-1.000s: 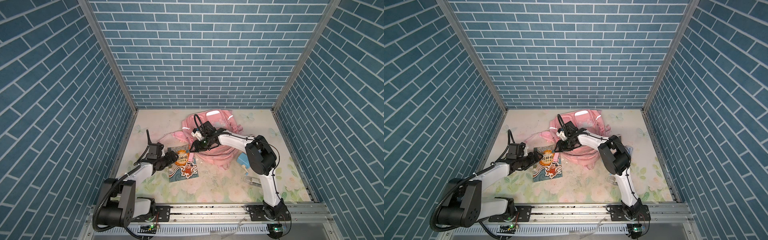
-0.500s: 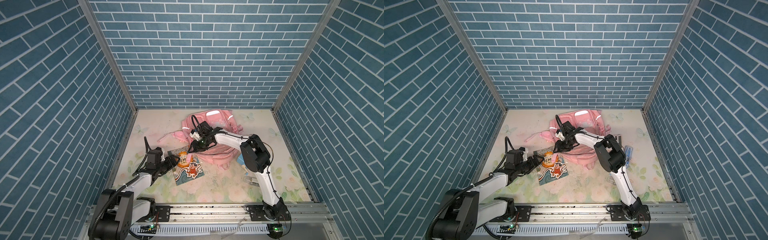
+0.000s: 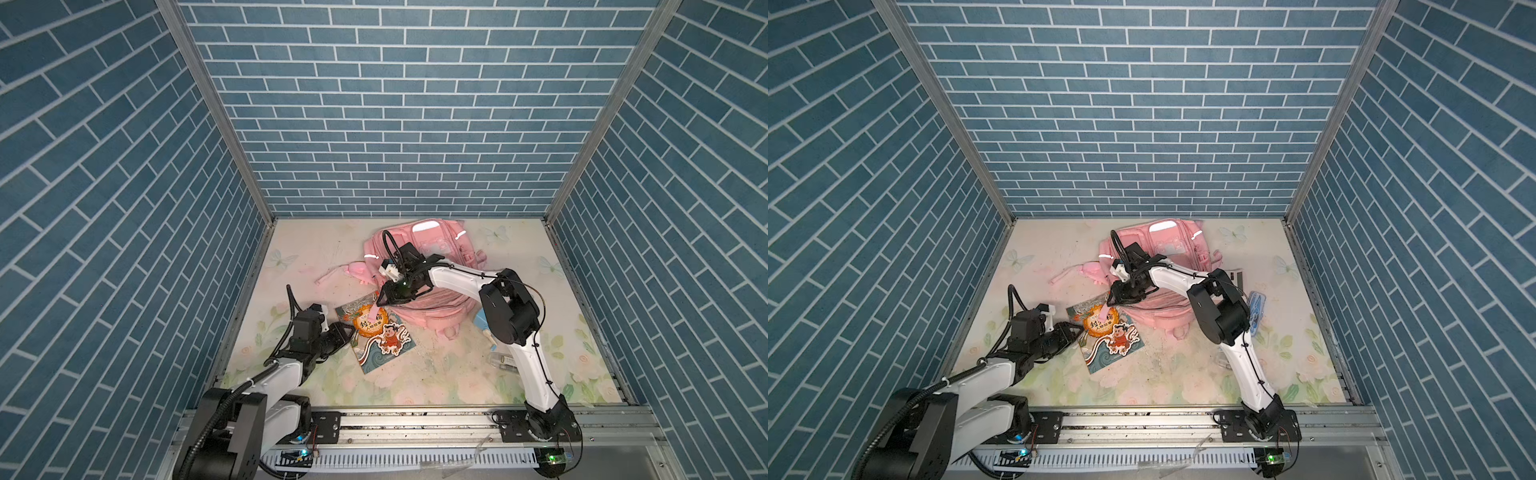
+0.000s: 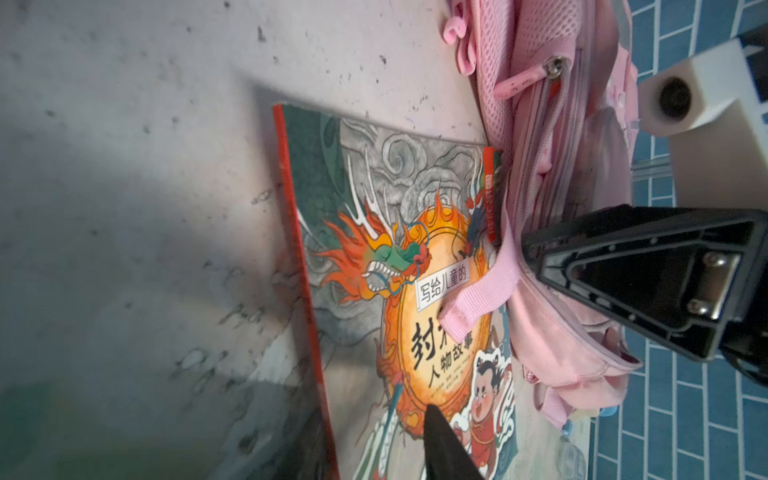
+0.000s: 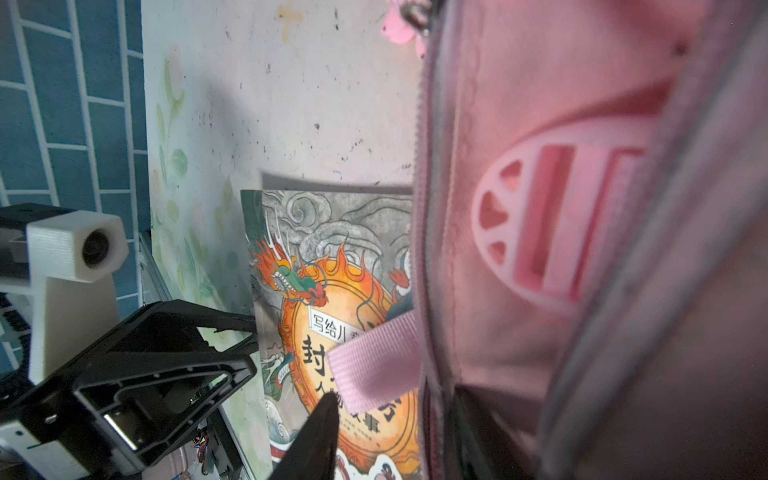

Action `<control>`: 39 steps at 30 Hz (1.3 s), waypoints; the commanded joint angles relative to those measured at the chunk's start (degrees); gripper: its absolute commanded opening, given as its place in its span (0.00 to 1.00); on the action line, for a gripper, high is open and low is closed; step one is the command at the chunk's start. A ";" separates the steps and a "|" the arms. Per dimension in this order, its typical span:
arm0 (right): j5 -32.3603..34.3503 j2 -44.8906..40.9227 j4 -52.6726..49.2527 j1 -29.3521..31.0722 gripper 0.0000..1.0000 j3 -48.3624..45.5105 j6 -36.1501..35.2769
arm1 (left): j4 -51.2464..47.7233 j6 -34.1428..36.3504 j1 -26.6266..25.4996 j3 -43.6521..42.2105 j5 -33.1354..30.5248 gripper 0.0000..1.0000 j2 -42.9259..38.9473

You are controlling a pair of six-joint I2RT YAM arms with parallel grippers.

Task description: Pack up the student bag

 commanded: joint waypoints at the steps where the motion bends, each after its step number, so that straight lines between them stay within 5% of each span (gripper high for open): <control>1: 0.54 3.29 -3.28 0.40 0.45 -0.21 -0.62 | 4.93 -0.91 -0.23 -1.53 -0.13 0.36 -0.06; 10: 0.45 4.01 -3.89 0.40 0.44 0.73 -0.48 | 14.21 -3.39 -0.29 -5.08 -0.14 0.38 -3.99; 17: 0.75 4.49 -4.56 0.67 0.43 1.52 -0.54 | 16.42 -4.26 -0.31 -7.14 -2.88 0.21 -7.33; 21: 0.86 4.72 -4.94 0.84 0.42 2.05 -0.67 | 18.41 -4.76 -0.50 -8.10 -3.43 0.22 -7.87; 31: 0.97 4.95 -5.29 0.94 0.42 2.49 -0.69 | 24.58 -5.05 -1.49 -8.06 -2.47 0.39 -1.45; 39: 1.54 4.70 -5.39 0.93 0.41 2.27 -0.58 | 25.78 -3.98 -3.38 -4.27 -1.74 0.27 5.16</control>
